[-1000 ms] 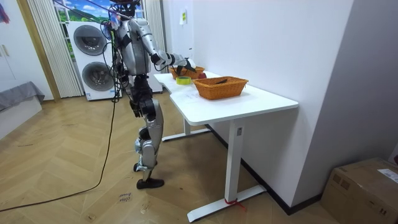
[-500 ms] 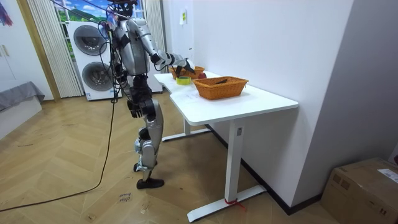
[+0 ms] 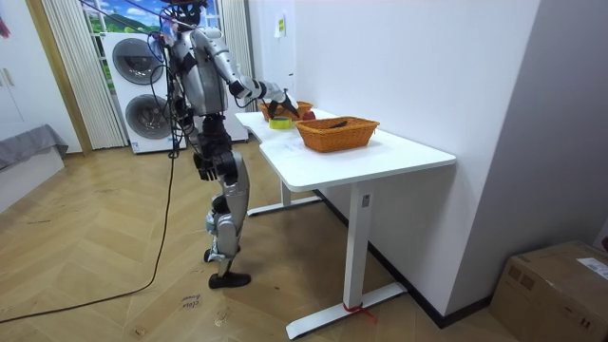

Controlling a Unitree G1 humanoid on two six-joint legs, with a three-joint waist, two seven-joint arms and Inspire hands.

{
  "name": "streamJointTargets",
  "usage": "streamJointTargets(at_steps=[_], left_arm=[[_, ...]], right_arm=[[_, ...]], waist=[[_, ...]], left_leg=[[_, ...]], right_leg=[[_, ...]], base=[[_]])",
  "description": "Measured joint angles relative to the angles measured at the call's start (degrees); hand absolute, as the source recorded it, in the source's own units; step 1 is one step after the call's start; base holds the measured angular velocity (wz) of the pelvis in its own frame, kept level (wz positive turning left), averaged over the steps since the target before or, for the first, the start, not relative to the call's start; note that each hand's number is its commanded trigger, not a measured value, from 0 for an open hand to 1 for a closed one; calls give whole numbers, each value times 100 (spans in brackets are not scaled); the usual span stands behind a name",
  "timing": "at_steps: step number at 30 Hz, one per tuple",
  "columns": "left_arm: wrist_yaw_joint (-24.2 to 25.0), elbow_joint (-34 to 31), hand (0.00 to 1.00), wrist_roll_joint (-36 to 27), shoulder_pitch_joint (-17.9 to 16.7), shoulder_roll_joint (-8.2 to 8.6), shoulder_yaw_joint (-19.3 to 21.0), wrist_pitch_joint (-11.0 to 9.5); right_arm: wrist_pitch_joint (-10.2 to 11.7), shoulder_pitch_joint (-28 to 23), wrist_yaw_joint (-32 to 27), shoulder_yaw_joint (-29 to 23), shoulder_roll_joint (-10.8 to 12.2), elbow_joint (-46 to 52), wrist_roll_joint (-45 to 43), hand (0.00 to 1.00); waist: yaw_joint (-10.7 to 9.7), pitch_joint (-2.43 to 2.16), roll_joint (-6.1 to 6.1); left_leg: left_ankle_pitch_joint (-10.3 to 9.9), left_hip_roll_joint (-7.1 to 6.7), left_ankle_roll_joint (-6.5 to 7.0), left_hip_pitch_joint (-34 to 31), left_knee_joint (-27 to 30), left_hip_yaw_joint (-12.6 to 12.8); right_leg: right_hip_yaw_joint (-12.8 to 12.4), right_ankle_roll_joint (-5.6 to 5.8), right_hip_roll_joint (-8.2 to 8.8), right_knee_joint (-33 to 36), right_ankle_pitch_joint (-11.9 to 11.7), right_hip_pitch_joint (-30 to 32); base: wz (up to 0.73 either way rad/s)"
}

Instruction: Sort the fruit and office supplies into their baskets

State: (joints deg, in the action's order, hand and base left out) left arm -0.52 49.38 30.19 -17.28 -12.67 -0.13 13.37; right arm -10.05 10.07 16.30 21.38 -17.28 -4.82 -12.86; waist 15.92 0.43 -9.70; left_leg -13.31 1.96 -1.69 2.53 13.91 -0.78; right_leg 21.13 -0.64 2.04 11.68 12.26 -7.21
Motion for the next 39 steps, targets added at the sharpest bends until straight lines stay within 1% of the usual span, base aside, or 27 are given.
streamJointTargets(at_steps=[8,12,17,24,30,34,39], left_arm=[[-24,-3,0,10,38,7,7,-17],[-56,-3,0,14,24,35,73,-32],[-122,-2,0,25,21,45,155,-79],[-107,1,0,16,24,42,213,-101],[-95,2,0,-19,13,43,213,-128],[-26,2,0,7,24,17,229,-124],[3,0,0,8,46,-6,230,-115]], right_arm=[[17,0,31,-18,0,40,-68,0],[17,-5,144,-19,0,114,-123,0],[17,-5,231,-30,-6,115,-148,0],[45,-8,507,-31,-108,112,-337,0],[60,-75,825,-30,-141,103,-359,0],[38,-124,996,-31,-149,99,-360,0],[-2,-124,1021,-33,-160,94,-364,0]], waist=[[-6,-3,7],[-7,-18,37],[-7,-23,71],[-31,-23,69],[-148,-14,10],[-144,-4,-43],[-144,-5,-52]], left_leg=[[0,0,0,2,-12,7],[1,0,1,9,-25,14],[3,1,2,17,-34,18],[5,-7,5,39,-33,22],[13,-35,21,48,-25,20],[14,-46,29,66,-23,40],[16,-54,36,83,-19,38]], right_leg=[[-6,0,0,-2,0,7],[-23,0,0,-3,0,8],[-37,0,0,-4,0,8],[-24,0,14,-3,0,-10],[-18,3,45,10,1,-18],[-45,13,52,11,-5,-27],[-45,19,60,12,-8,-42]], base=[[0],[0],[0],[0],[0],[-2],[0]])
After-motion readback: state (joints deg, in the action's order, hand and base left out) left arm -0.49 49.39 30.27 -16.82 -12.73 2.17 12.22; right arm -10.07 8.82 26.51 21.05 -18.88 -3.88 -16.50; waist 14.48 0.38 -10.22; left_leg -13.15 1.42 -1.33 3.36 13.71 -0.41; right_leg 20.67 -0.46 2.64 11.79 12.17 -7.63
